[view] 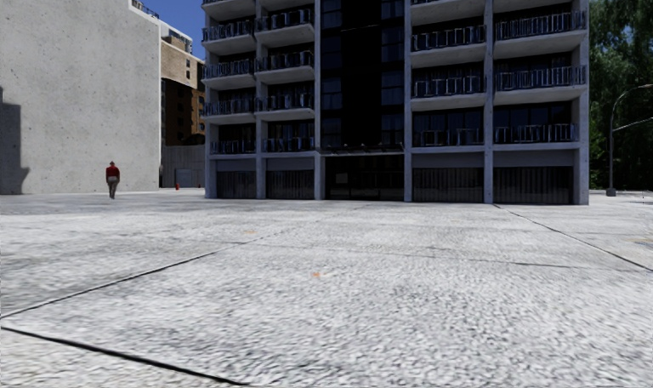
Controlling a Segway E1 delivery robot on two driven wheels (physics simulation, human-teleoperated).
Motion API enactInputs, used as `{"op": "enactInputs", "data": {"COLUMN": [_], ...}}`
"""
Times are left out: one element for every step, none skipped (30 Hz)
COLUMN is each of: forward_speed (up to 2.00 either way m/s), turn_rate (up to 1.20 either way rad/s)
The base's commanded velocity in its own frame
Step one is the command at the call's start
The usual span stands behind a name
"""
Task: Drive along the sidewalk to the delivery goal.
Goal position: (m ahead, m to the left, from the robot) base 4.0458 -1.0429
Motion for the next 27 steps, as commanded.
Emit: {"op": "enactInputs", "data": {"forward_speed": [2.0, 2.0, 2.0, 2.0, 2.0, 2.0, 2.0, 2.0, 2.0, 2.0, 2.0, 2.0, 2.0, 2.0, 2.0, 2.0, 2.0, 2.0, 2.0, 2.0, 2.0, 2.0, 2.0, 2.0, 2.0, 2.0, 2.0], "turn_rate": [-1.2, -0.45, -0.07, -0.07, -0.03, -0.01, 0.0, 0.0, 0.0, 0.0, 0.0, 0.0, 0.0, 0.0, 0.0, 0.0, 0.0, -0.03, -0.83, -1.2, -1.2, -1.2, -1.2, -1.2, -1.2, -1.2, -1.2]}}
